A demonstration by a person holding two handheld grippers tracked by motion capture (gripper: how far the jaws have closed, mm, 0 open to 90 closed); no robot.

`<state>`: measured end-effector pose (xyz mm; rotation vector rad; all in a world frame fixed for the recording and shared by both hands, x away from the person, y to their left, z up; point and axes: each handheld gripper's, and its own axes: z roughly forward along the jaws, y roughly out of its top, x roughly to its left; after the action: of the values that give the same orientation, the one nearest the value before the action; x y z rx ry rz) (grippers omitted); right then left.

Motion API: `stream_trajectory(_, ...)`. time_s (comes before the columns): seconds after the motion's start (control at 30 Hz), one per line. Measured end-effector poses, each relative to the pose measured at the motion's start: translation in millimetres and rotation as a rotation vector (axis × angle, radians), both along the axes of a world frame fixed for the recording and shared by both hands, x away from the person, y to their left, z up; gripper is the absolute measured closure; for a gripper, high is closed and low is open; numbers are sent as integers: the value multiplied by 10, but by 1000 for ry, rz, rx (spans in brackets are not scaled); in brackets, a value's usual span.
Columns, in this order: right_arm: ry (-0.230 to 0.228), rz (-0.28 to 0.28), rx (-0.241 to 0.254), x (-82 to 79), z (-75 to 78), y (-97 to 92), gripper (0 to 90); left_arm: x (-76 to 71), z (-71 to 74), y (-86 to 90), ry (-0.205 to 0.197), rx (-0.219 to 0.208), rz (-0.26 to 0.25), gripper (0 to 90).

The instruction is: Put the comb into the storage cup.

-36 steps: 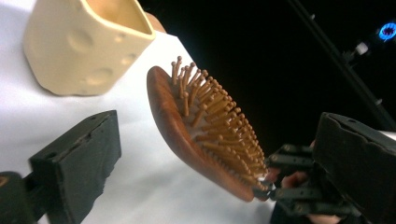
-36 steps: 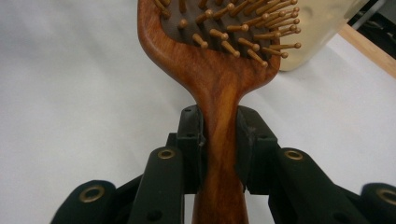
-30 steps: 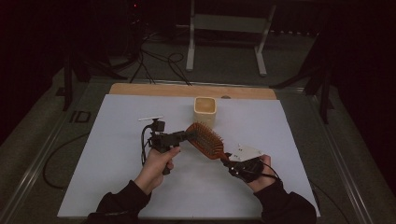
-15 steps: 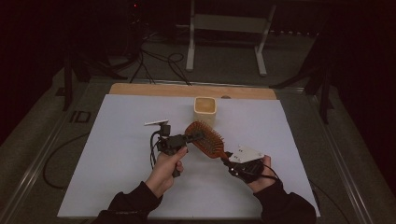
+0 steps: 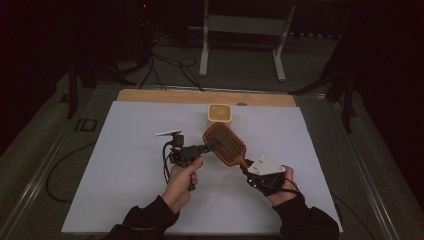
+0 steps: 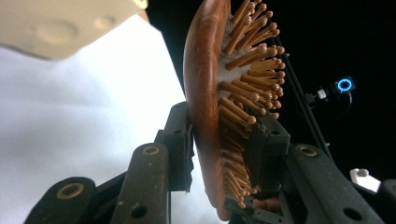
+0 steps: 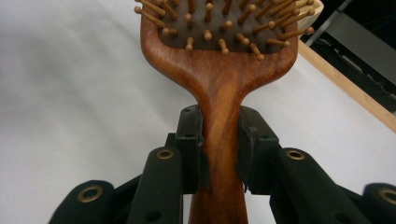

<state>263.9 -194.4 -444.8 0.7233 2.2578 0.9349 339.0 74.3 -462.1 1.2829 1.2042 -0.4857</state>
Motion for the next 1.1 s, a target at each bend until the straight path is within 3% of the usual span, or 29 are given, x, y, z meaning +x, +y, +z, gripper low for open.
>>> stream_trajectory(0.17, -7, 1, 14, -2, -1, -1, 720, -37, 89, -19, -56, 18, 6, 676)
stream_trajectory(0.37, -3, 3, 78, -5, 24, -26, 717, -55, 169, -21, -123, 18, -7, 689)
stream_trajectory(0.53, 0, 10, 104, -4, 38, -33, 697, -61, 240, -37, -172, 44, -21, 692)
stream_trajectory(0.63, -5, 2, 137, -3, 55, -33, 464, -60, 269, -46, -194, 78, -24, 695)
stream_trajectory(0.77, 30, -33, 153, 57, 22, -67, 154, -57, 301, -35, -227, 100, -26, 696)
stream_trajectory(0.93, 81, -23, 180, 85, -12, -104, 88, -44, 411, 6, -273, 120, -15, 697)
stream_trajectory(1.1, 83, -8, 217, 72, 12, -144, 87, 24, 524, 91, -310, 126, 2, 696)
